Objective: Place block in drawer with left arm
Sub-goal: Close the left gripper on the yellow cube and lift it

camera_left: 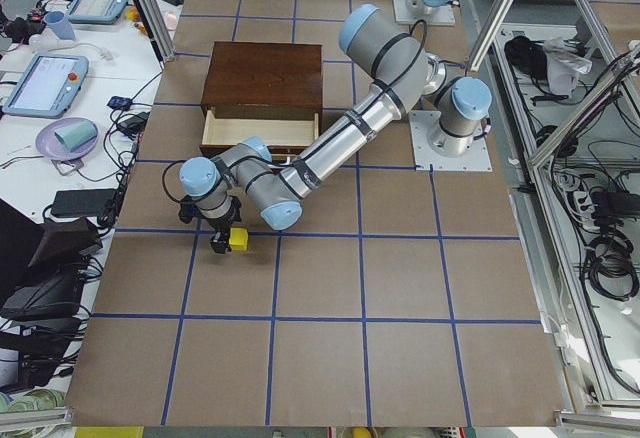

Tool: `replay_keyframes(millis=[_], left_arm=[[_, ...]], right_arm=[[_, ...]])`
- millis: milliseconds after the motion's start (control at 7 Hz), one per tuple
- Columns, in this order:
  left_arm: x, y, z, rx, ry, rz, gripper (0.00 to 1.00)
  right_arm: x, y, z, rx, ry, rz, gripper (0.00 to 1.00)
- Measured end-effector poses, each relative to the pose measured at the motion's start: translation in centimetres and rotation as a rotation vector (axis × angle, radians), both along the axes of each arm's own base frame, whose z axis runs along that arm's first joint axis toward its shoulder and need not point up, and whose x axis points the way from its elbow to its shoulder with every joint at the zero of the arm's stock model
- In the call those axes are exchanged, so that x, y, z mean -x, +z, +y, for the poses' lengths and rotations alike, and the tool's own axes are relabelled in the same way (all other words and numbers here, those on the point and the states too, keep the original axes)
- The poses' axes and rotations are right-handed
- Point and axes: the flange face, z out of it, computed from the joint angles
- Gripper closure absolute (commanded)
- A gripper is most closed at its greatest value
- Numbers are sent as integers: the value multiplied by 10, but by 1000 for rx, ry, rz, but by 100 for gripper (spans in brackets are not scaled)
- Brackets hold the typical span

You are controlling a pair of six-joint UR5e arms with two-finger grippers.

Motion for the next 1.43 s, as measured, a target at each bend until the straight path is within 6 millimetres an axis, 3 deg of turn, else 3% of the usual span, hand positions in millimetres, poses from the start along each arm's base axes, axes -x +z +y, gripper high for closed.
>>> replay_keyframes(millis=[143, 429, 571, 1000, 1286, 1429], left_arm=[[-1, -1, 0, -1, -5, 1, 30], [-1, -1, 1, -1, -12, 3, 69], [-2, -1, 1, -1, -17, 3, 78], [-1, 18, 3, 13, -19, -8, 82], [8, 58, 9, 19, -17, -10, 82], [18, 88, 17, 17, -19, -5, 82]], right_arm=[[0, 0, 0, 0, 0, 0, 0], [0, 0, 0, 0, 0, 0, 0], [0, 0, 0, 0, 0, 0, 0], [0, 0, 0, 0, 0, 0, 0], [0, 0, 0, 0, 0, 0, 0], [0, 0, 0, 0, 0, 0, 0]])
